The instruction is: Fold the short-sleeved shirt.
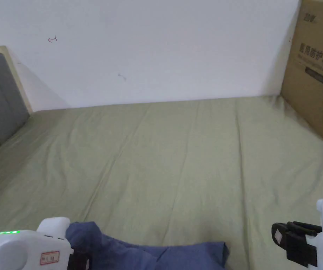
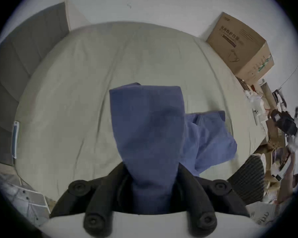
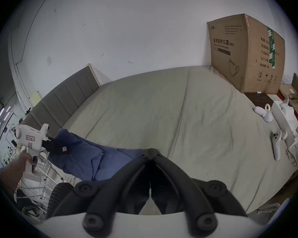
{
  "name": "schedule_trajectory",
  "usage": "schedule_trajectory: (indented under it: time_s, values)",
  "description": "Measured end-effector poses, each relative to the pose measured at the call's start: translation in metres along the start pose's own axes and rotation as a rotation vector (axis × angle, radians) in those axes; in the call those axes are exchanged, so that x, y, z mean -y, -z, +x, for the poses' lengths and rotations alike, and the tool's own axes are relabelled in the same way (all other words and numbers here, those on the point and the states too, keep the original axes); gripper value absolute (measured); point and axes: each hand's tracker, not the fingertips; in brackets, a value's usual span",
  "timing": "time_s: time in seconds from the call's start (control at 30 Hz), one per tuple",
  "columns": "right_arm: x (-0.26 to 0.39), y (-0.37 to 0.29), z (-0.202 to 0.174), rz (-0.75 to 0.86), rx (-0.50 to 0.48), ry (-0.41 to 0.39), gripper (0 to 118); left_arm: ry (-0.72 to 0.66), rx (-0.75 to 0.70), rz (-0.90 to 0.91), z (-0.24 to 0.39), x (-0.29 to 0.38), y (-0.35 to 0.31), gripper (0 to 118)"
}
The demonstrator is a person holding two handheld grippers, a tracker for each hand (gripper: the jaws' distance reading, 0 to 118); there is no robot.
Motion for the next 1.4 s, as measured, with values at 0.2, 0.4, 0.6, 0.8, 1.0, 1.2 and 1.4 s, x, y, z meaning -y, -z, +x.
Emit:
schedule_trajectory:
  time_s: [0.2,0.4,0.6,0.8,1.0,1.2,1.4]
  values:
    - [0.003,-0.016,0.009,0.02,-0.003,0.01,0,-0.08,0.262,-0.039,0.07,-0.013,0.031,11]
    - [0.007,-0.028,0.032,0.018,0.023,0.065,0,-0.118,0.43,-0.183,0.153,-0.025,0.116,11]
    - [0.011,-0.03,0.05,0.009,0.066,0.092,0,-0.114,0.519,-0.301,0.185,-0.013,0.171,64]
    - [0.012,-0.029,0.052,0.008,0.063,0.102,0,-0.142,0.859,-0.232,0.184,-0.014,0.145,118]
    - [0.012,-0.027,0.05,0.016,0.049,0.1,0,0.177,0.518,-0.024,0.183,-0.016,0.087,71]
    - [0.013,-0.027,0.054,0.024,0.053,0.102,0,0.176,0.527,-0.108,0.205,-0.007,0.121,2]
    - [0.014,-0.028,0.062,0.019,0.035,0.142,0,0.114,0.493,-0.301,0.23,0.007,0.201,2]
